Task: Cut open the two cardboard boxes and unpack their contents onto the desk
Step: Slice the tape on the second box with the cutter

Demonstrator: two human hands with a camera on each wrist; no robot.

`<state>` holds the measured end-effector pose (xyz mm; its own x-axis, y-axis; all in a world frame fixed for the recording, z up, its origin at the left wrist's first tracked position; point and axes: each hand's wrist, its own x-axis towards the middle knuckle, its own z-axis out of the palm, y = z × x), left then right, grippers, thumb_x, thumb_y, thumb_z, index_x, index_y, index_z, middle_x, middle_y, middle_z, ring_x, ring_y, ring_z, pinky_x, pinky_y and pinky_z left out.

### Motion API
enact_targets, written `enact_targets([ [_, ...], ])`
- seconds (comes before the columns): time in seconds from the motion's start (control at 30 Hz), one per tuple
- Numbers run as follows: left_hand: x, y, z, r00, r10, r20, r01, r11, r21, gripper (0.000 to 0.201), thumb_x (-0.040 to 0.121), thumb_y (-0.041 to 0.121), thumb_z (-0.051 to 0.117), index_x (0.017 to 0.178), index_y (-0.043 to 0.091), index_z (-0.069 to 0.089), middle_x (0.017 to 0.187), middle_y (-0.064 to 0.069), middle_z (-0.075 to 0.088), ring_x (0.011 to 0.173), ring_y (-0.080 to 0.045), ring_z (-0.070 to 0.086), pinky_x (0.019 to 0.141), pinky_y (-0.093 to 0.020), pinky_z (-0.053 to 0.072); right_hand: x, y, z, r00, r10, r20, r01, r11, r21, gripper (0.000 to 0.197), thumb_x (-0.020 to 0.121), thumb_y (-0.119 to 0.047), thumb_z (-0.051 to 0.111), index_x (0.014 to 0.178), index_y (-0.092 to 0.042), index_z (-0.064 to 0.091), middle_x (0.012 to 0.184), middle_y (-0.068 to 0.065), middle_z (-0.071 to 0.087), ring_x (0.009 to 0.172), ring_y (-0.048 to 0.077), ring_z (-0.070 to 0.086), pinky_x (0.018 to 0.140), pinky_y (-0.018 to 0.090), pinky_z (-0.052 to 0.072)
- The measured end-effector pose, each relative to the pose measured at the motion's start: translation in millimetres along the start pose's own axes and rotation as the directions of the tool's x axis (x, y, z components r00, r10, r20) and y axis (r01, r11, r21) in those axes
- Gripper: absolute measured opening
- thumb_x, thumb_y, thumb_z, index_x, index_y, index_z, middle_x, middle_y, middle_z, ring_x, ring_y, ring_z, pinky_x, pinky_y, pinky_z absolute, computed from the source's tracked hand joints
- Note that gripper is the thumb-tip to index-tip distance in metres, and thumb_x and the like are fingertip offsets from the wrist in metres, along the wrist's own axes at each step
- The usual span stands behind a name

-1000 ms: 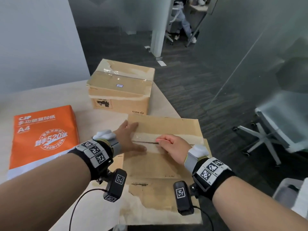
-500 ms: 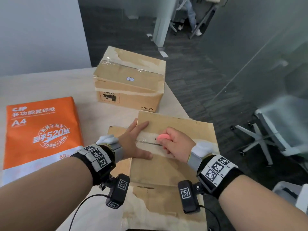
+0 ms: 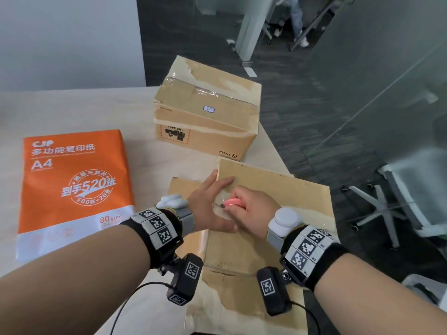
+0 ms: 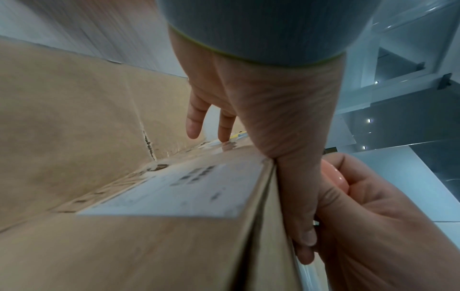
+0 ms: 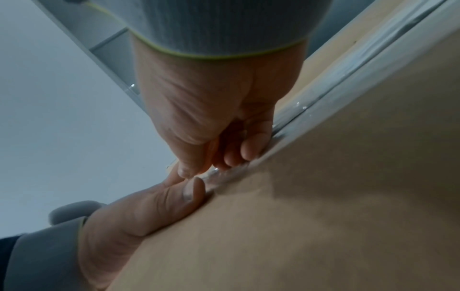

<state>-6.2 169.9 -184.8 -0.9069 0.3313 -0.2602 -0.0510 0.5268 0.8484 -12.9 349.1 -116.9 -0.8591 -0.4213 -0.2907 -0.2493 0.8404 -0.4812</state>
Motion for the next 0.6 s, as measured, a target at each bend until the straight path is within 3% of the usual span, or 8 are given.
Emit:
enact_targets([
  [0.2,1.6,-2.7,0.5,1.000,-0.001,0.008,0.001,1.000,0.014,0.125,0.035,0.074,0.077,0.146,0.065,0.019,0.166,0.023,-0.011,0.153,-0.018,0.023,0.120,-0.044,0.033,1.3,-2.5,3.3,1.000,-0.018,-0.002,0.018,0.996,-0.083,0.018,0.097,-0.036,0.058,0.102,-0.018,0.056,0.101,0.002,0.070,0.091,0.025,0.063,0.080,0.040,0.048],
  [0.6,0.2,3.9,-2.0,0.999,-0.036,0.028,0.035,0.999,0.024,0.127,0.035,0.071,0.078,0.147,0.064,0.019,0.165,0.027,-0.011,0.151,-0.019,0.027,0.117,-0.043,0.037,2.7,-9.3,0.5,0.997,-0.045,0.061,0.056,0.977,-0.207,0.015,0.100,-0.031,0.053,0.106,-0.017,0.056,0.107,0.002,0.066,0.098,0.025,0.061,0.082,0.039,0.046],
])
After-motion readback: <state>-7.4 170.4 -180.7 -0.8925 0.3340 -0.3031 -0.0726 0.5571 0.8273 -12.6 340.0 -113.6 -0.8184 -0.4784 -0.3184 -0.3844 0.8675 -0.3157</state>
